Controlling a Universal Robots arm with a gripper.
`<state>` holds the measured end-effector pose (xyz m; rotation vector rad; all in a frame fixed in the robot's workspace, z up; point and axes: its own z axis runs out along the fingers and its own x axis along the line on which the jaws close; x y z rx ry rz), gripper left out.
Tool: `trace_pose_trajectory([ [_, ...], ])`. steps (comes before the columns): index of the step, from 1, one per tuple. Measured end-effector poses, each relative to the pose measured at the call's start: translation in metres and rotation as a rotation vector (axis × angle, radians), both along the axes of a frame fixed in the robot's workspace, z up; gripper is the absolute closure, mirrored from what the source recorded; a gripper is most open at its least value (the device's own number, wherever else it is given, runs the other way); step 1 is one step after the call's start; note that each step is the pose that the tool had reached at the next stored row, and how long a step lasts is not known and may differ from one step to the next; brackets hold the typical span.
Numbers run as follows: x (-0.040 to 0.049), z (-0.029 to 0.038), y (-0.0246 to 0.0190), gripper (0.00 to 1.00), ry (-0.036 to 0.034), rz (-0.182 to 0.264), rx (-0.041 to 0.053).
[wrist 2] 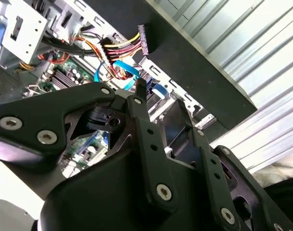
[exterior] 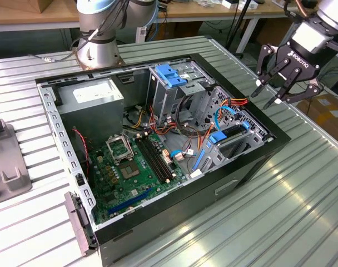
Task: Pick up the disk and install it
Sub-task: 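Insert the first disk wire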
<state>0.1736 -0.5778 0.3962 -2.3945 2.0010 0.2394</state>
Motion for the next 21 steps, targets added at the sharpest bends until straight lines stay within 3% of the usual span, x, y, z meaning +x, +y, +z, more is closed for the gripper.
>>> trace_pose_trajectory([
  [4, -0.0001, -0.0052, 0.0043, 0.58, 0.0000, 0.064, 0.0000],
  [13, -0.0004, -0.0111, 0.0098, 0.58, 0.0000, 0.160, 0.0000],
  [17, -0.0004, -0.0135, 0.0168, 0.58, 0.0000, 0.198, -0.0001],
  [21, -0.0004, -0.0155, 0.0207, 0.58, 0.0000, 0.253, 0.0000],
])
